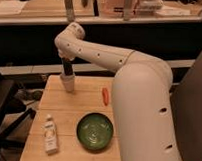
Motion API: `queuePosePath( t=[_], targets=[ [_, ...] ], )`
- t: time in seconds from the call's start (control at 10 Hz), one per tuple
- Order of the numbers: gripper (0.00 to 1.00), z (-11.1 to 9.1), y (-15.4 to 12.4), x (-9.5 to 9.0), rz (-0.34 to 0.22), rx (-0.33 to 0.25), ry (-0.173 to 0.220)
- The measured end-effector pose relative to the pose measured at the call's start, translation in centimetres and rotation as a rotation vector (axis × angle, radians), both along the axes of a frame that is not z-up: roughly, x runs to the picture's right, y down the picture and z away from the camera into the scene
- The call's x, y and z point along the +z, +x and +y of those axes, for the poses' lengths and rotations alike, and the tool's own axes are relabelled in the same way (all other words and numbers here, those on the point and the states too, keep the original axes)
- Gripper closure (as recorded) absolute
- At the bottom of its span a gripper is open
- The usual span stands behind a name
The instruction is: Place the eraser in the ceramic cup
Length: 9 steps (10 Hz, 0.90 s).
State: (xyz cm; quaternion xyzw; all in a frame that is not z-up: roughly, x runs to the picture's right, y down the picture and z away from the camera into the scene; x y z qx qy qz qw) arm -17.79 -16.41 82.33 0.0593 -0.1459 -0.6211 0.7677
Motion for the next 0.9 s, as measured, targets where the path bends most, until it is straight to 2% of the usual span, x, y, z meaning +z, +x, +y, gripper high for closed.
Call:
queuePosePath(
  t=[0.7, 0.8, 0.9],
  targets=[
    [1.0, 0.3, -1.7, 1.8, -0.15, -0.08, 0.023],
    [0.97, 0.5, -1.8, 2.1, -0.161, -0.085, 0.021],
    [0.89, 0.6, -1.9, 2.3, -0.175, -0.089, 0.017]
  ],
)
